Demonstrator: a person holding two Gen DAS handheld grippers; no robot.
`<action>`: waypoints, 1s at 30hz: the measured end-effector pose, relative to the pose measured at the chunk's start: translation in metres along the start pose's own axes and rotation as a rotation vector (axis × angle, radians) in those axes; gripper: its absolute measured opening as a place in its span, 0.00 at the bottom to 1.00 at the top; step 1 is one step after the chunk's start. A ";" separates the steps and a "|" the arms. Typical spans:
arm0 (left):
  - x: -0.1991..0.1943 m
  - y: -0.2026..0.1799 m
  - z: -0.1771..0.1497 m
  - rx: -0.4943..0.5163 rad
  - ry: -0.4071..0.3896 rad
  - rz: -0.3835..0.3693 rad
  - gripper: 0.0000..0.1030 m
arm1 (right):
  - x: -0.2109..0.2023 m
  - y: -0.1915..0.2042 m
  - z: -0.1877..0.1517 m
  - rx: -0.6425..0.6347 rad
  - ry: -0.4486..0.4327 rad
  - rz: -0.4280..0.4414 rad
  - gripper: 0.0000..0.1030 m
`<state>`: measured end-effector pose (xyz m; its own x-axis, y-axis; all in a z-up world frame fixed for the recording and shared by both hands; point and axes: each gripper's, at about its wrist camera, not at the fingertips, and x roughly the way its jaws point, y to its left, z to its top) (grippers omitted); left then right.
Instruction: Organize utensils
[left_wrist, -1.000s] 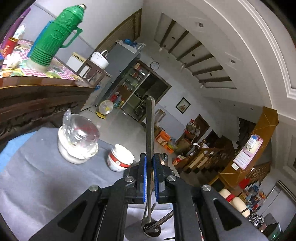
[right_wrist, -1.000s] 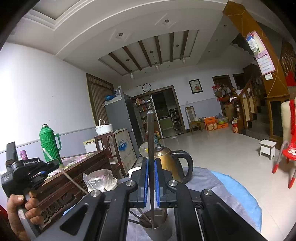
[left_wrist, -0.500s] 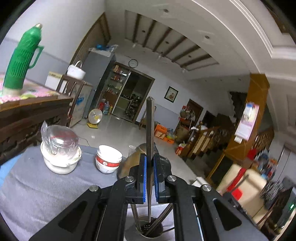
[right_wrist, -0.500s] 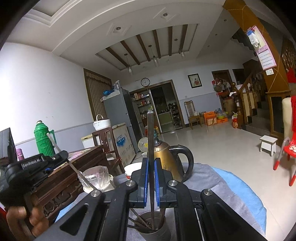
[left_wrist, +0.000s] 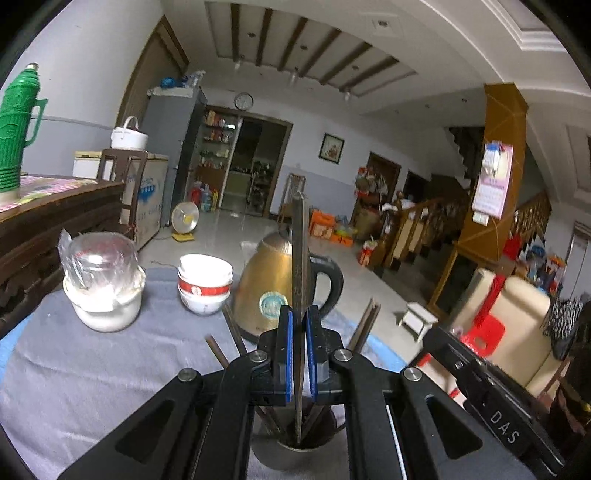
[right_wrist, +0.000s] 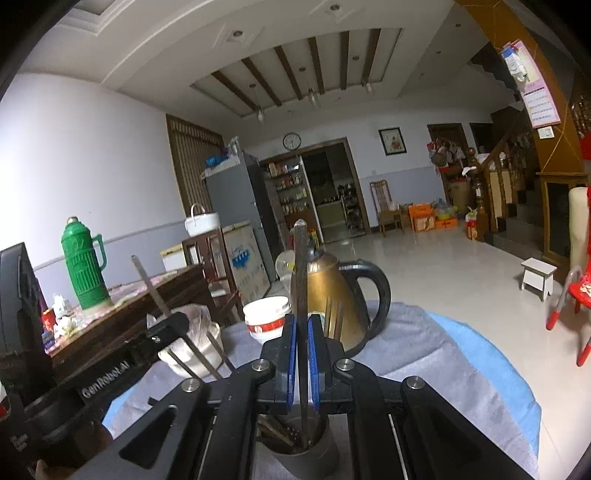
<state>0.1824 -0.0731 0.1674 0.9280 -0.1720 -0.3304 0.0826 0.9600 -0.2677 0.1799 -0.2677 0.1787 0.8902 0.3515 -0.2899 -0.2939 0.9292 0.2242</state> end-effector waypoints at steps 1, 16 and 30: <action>0.002 -0.001 -0.001 0.006 0.012 -0.002 0.07 | 0.003 0.000 -0.001 -0.002 0.013 0.002 0.07; -0.094 0.033 0.022 -0.084 -0.118 0.029 0.66 | -0.047 -0.019 0.008 0.082 -0.065 -0.102 0.75; -0.134 0.140 -0.108 -0.200 0.185 0.336 0.89 | -0.059 0.007 -0.115 0.035 0.301 -0.089 0.79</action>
<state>0.0309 0.0606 0.0765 0.8093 0.0882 -0.5807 -0.3018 0.9106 -0.2823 0.0851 -0.2685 0.0903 0.7673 0.2920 -0.5709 -0.2027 0.9551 0.2160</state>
